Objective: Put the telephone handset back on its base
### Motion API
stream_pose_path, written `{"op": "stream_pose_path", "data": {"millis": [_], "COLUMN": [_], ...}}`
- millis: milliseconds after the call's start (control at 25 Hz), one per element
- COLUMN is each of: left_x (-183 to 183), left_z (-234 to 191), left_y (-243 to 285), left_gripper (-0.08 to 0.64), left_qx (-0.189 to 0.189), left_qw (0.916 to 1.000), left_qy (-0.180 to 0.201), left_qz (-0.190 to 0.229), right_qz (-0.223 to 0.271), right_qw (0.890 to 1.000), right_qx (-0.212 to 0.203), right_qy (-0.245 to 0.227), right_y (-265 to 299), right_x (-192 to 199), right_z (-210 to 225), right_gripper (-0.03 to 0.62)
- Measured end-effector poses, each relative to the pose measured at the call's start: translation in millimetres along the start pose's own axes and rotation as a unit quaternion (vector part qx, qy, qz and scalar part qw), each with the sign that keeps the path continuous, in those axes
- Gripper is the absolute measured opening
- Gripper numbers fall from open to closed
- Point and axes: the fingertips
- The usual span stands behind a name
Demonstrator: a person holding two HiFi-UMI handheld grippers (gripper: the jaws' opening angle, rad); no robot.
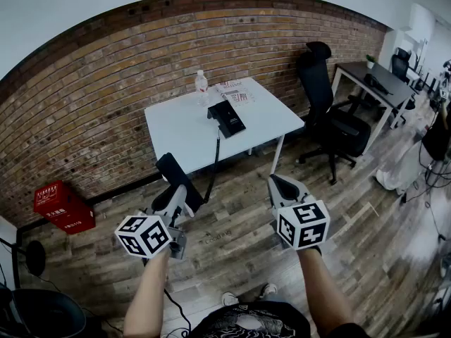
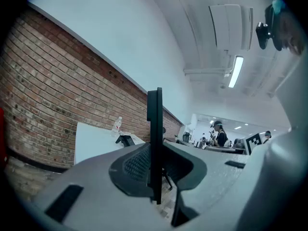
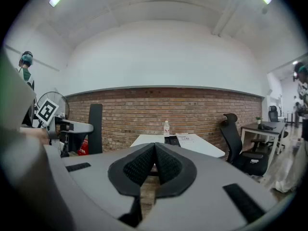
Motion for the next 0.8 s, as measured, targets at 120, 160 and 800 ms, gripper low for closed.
{"op": "stream_pose_path", "data": {"millis": [120, 160, 800], "left_x": [1, 2, 7], "left_z": [-1, -1, -21], "left_y": [3, 4, 76], "left_gripper": [0.077, 0.077, 0.077], "left_qx": [0.000, 0.000, -0.007], "left_qw": [1.0000, 1.0000, 0.9998], "left_qy": [0.001, 0.002, 0.012], "left_qz": [-0.002, -0.002, -0.014], "right_qz": [-0.001, -0.001, 0.001], "right_qw": [1.000, 1.000, 1.000], "right_qx": [0.000, 0.000, -0.001], "right_qy": [-0.002, -0.001, 0.017], "right_y": [1, 1, 54], "right_x": [1, 1, 12], "right_z": [-1, 0, 58], "right_gripper": [0.000, 0.002, 0.002]}}
Point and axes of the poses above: the fingertips, and each gripper's own axes: y forward along the fingers, z to its right, x out of its underside, and after that the axes turned 8 degrees about -x, right-handed
